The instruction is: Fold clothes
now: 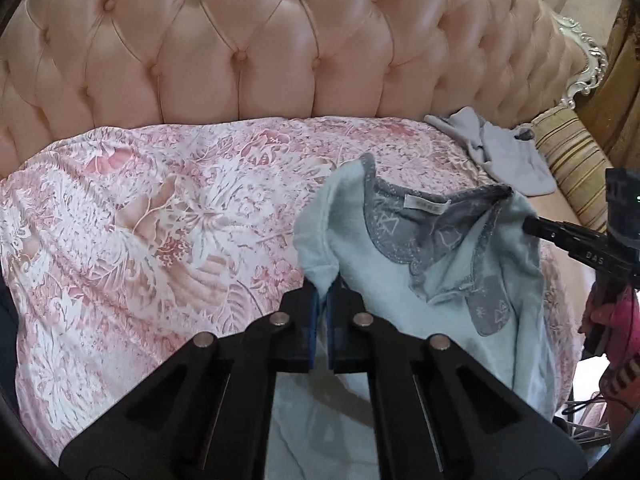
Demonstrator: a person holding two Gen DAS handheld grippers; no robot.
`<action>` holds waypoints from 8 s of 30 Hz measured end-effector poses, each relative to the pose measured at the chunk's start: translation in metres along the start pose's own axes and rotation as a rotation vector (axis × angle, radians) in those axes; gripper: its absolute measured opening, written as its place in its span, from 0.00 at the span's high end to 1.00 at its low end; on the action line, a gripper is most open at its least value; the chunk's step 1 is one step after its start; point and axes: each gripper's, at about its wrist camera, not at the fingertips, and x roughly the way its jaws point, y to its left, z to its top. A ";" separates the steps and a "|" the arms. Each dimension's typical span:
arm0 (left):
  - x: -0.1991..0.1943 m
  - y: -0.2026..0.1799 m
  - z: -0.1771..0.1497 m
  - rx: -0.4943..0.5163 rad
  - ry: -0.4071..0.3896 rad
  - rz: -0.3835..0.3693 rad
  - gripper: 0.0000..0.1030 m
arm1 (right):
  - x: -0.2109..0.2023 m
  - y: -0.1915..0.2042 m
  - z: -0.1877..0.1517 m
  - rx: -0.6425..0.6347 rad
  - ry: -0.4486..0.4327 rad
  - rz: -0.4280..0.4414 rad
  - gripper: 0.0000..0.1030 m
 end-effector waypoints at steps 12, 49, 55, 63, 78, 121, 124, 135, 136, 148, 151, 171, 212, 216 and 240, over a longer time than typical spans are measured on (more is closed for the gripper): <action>-0.167 -0.039 -0.044 0.301 -0.212 0.128 0.96 | -0.162 0.084 -0.025 -0.220 -0.248 -0.188 0.89; -0.456 -0.127 -0.172 0.617 -0.628 0.108 0.96 | -0.485 0.247 -0.130 -0.463 -0.666 -0.503 0.89; -0.380 -0.121 -0.128 0.568 -0.489 0.153 0.96 | -0.396 0.184 -0.087 -0.366 -0.547 -0.431 0.89; -0.282 -0.102 -0.079 0.506 -0.339 0.199 0.96 | -0.278 0.113 -0.044 -0.250 -0.420 -0.379 0.89; -0.263 -0.087 -0.047 0.478 -0.318 0.216 0.96 | -0.257 0.109 -0.016 -0.296 -0.399 -0.385 0.89; 0.060 0.014 0.045 0.196 0.140 0.245 0.89 | 0.055 -0.034 0.059 0.045 0.034 -0.326 0.81; 0.070 0.019 0.044 0.167 0.158 0.229 0.50 | 0.071 -0.039 0.058 0.061 0.092 -0.332 0.46; 0.015 0.024 0.044 0.080 -0.024 0.249 0.31 | 0.016 -0.021 0.058 0.086 -0.087 -0.222 0.35; 0.005 0.018 0.043 0.086 -0.050 0.225 0.30 | 0.005 -0.015 0.060 0.082 -0.121 -0.198 0.35; 0.044 -0.049 -0.005 0.161 0.099 -0.039 0.24 | 0.055 0.043 0.027 -0.110 0.048 -0.299 0.35; 0.047 -0.051 -0.014 0.164 0.096 -0.031 0.24 | 0.091 0.055 0.025 -0.212 0.121 -0.348 0.35; 0.071 -0.091 0.016 0.250 0.064 0.123 0.24 | 0.080 0.033 0.014 -0.183 0.126 -0.226 0.34; 0.039 -0.053 -0.011 0.258 0.070 0.016 0.00 | 0.009 0.038 -0.031 -0.118 0.083 -0.150 0.14; 0.034 -0.071 -0.037 0.338 0.064 0.061 0.00 | 0.006 0.053 -0.069 -0.128 0.130 -0.125 0.00; -0.022 -0.128 -0.132 0.265 0.157 -0.063 0.00 | -0.052 0.115 -0.182 -0.061 0.195 -0.163 0.00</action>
